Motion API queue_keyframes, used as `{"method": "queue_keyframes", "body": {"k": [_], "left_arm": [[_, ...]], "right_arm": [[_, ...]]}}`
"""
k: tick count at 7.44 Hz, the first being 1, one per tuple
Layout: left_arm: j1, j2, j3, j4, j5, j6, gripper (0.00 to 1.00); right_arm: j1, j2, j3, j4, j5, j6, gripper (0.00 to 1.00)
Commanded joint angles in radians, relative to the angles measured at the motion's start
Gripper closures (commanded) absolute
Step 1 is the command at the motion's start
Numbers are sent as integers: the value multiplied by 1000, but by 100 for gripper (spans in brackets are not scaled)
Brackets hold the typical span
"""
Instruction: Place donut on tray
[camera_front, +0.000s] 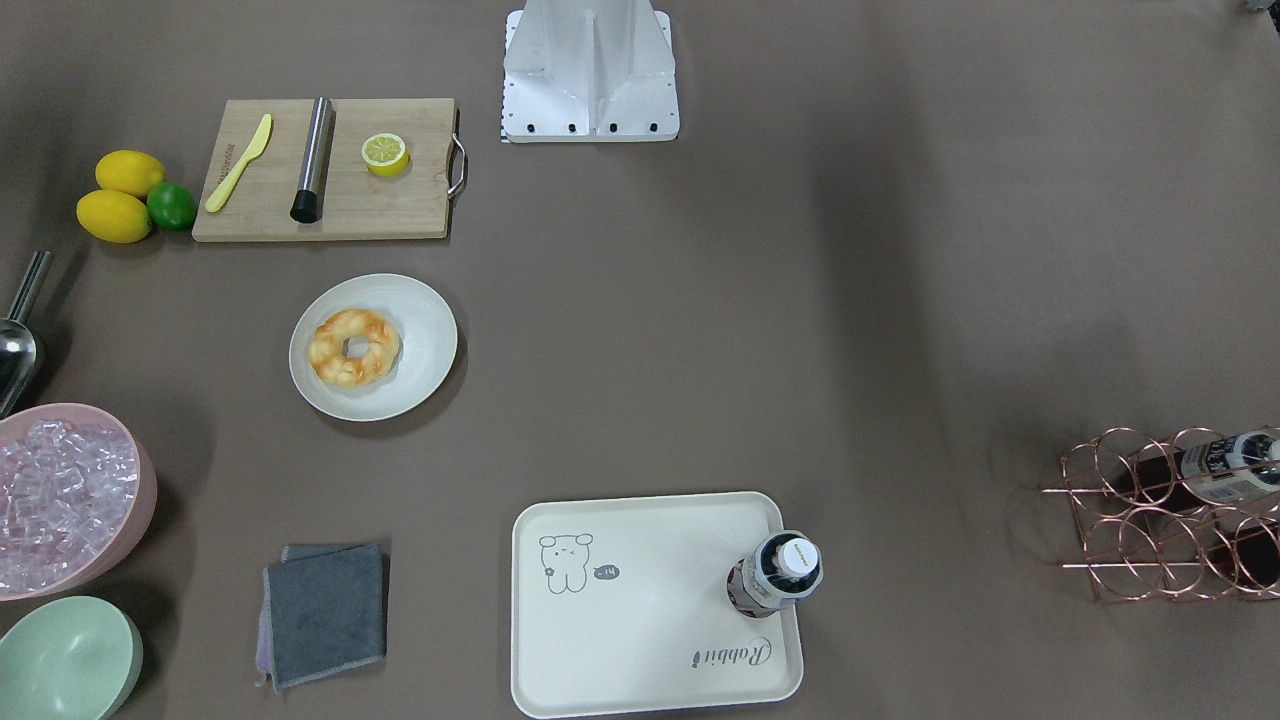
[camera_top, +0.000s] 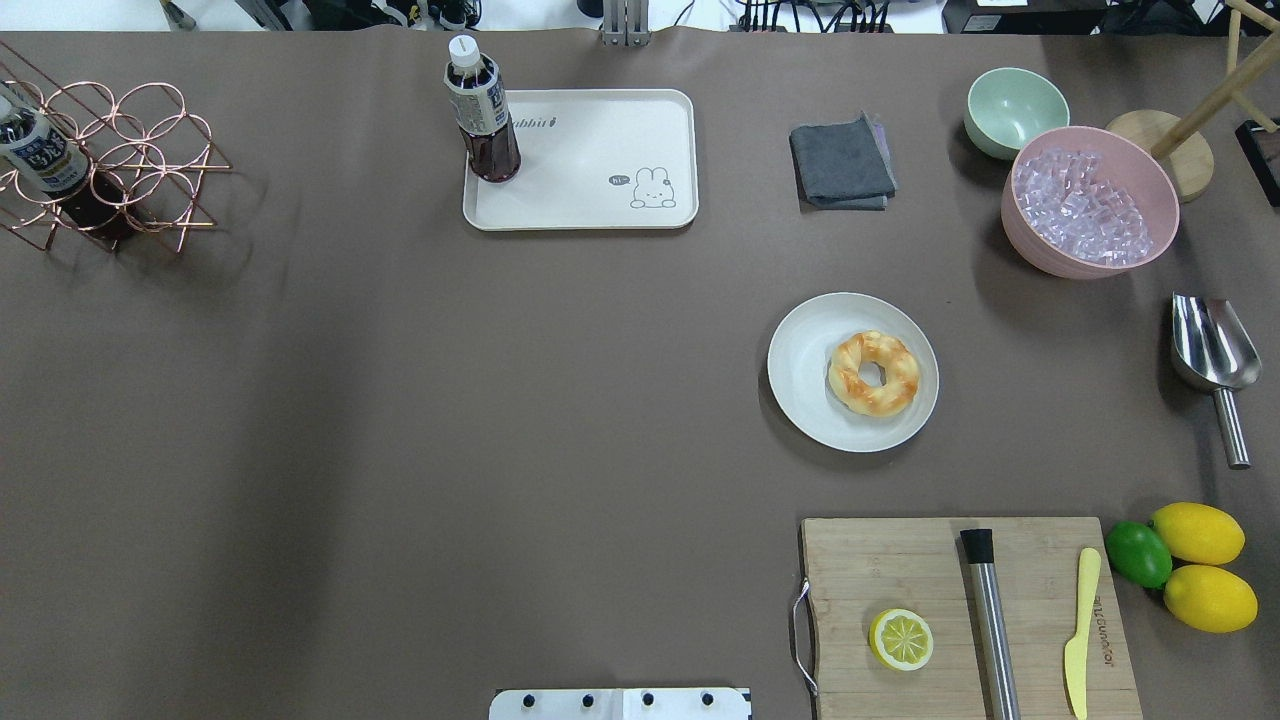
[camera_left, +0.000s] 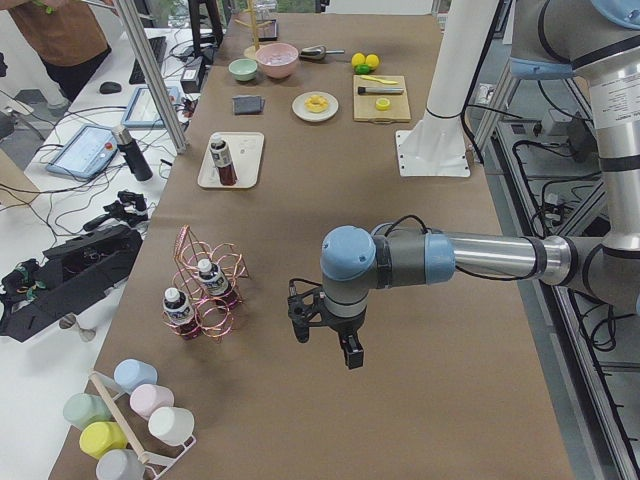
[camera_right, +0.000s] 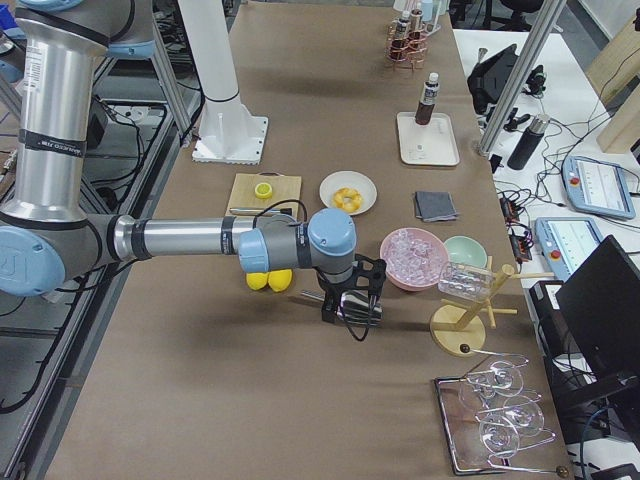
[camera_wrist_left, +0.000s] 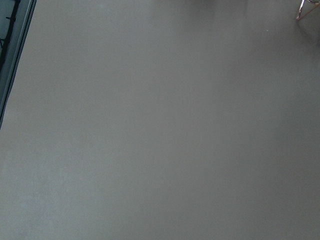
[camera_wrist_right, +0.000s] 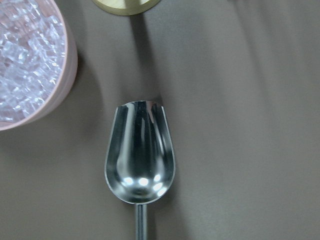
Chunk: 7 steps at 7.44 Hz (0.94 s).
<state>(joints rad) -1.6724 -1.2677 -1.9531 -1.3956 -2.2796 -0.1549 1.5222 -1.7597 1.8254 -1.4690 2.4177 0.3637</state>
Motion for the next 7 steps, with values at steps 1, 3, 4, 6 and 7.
{"method": "queue_keyframes", "body": {"k": [1,3,4,6,7], "left_arm": [[2,4,-4,0,-1,0,2],[5,2,-3,0,-1,0,2],[6,1,0,0,-1,0,2],[8,-2,0,1,-1,0,2],[8,-5,2,1,-1,0,2]], "right_arm": [[-138,43,105,7,8,293,0],[-278,152,115,7,-6,449,0],[-353,211,111,7,-41,565,0],[-549,345,98,7,-184,888,3],[-610,379,97,7,-231,964,19]]}}
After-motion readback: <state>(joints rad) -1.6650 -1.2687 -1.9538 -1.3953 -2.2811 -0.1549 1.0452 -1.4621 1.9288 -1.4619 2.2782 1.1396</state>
